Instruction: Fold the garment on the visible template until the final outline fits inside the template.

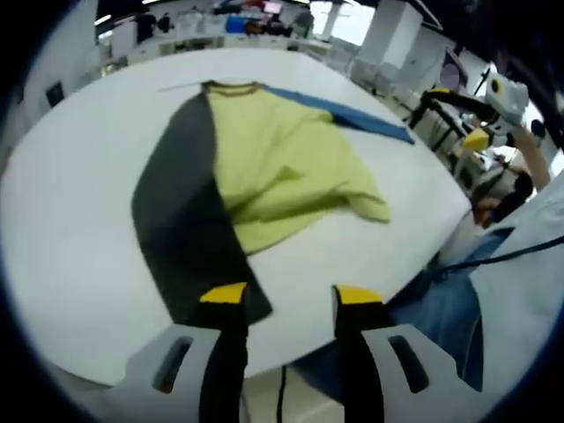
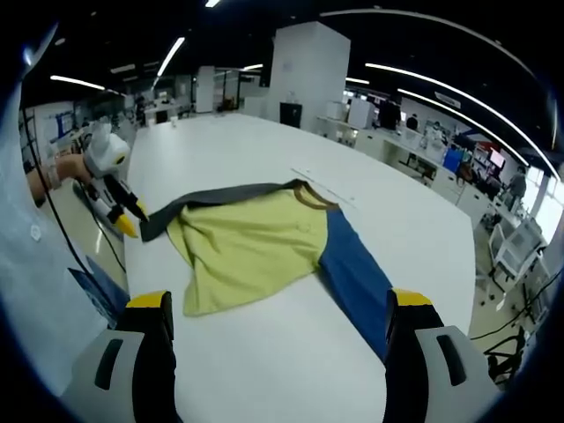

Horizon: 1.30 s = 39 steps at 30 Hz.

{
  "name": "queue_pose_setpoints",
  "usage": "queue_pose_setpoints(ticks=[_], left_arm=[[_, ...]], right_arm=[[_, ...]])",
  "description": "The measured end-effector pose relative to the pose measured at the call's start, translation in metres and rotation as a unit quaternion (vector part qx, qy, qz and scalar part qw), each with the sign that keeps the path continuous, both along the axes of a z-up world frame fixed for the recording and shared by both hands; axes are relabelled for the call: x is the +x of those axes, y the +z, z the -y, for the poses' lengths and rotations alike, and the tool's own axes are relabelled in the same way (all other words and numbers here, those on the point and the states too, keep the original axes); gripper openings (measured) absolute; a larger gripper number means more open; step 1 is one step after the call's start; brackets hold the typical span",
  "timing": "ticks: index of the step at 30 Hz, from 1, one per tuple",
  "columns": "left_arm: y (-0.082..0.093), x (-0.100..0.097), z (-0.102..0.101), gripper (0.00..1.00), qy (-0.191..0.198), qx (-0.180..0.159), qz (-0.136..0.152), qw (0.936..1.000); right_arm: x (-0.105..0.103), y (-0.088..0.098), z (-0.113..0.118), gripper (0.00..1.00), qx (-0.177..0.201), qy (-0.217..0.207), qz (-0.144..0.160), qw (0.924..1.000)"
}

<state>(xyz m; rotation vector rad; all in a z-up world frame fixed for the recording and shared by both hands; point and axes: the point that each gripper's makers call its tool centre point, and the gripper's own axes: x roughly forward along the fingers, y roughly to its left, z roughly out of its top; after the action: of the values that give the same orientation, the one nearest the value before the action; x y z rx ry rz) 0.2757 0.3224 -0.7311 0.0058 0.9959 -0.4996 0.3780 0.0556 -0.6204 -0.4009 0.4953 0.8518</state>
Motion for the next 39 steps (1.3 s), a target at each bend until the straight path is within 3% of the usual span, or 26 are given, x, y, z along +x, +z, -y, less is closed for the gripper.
queue_pose_setpoints(ticks=[26,29,39], left_arm=[[-0.03,-0.002,-0.007,0.26,-0.001,0.025,-0.039,0.9989],[-0.028,0.0,-0.006,0.25,0.0,0.016,-0.036,0.9992],[-0.032,0.001,-0.008,0.23,-0.01,0.041,-0.029,0.9987]], right_arm=[[0.009,-0.002,0.007,1.0,0.004,-0.007,-0.003,1.0],[0.009,-0.001,0.009,1.0,0.011,-0.012,-0.007,0.9999],[0.002,-0.001,0.016,1.0,0.01,-0.01,-0.009,0.9999]])
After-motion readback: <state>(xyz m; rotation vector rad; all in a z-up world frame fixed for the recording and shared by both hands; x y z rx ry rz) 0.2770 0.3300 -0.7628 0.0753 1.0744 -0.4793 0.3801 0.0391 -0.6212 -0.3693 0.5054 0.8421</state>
